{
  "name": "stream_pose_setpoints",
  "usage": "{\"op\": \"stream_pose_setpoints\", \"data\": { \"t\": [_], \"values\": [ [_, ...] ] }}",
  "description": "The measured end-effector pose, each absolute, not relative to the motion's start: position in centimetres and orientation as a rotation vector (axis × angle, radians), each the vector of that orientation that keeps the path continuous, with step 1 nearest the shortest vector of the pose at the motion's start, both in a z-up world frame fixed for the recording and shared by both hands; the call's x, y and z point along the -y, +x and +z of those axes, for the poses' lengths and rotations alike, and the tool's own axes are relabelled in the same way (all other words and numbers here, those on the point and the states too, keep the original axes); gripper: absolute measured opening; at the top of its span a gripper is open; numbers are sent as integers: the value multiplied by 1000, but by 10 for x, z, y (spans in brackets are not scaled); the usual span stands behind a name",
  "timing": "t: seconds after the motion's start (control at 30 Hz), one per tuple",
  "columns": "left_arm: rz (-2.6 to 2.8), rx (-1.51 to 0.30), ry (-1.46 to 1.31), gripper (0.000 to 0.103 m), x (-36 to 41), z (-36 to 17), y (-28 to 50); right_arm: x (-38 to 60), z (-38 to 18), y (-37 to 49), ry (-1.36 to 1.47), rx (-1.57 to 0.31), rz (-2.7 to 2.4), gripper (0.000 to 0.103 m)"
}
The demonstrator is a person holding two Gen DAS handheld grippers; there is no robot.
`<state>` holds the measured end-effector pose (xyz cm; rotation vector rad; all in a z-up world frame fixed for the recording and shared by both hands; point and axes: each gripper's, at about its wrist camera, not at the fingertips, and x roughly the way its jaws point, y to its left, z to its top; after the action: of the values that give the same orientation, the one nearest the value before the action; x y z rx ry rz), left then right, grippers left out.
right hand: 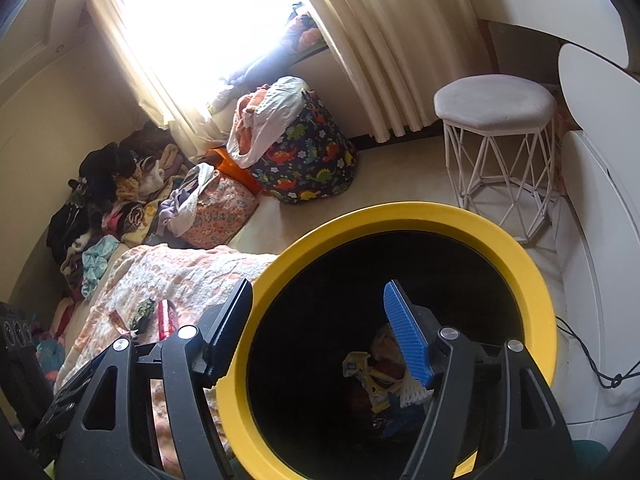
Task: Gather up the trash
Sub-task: 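Open both tools to drop the chip bag and red wrapper into the bin, then move both open tools back toward the wrappers on the bed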
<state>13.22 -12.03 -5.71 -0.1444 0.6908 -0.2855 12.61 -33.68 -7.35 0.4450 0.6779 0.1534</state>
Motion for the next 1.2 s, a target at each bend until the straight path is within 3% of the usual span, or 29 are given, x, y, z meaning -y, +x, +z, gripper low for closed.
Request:
{"op": "stream_pose_setpoints", "data": {
  "t": [1.2],
  "values": [
    [31, -590, -300, 92, -25, -41, 120, 177, -58, 93, 201, -701, 483, 68]
  ]
}}
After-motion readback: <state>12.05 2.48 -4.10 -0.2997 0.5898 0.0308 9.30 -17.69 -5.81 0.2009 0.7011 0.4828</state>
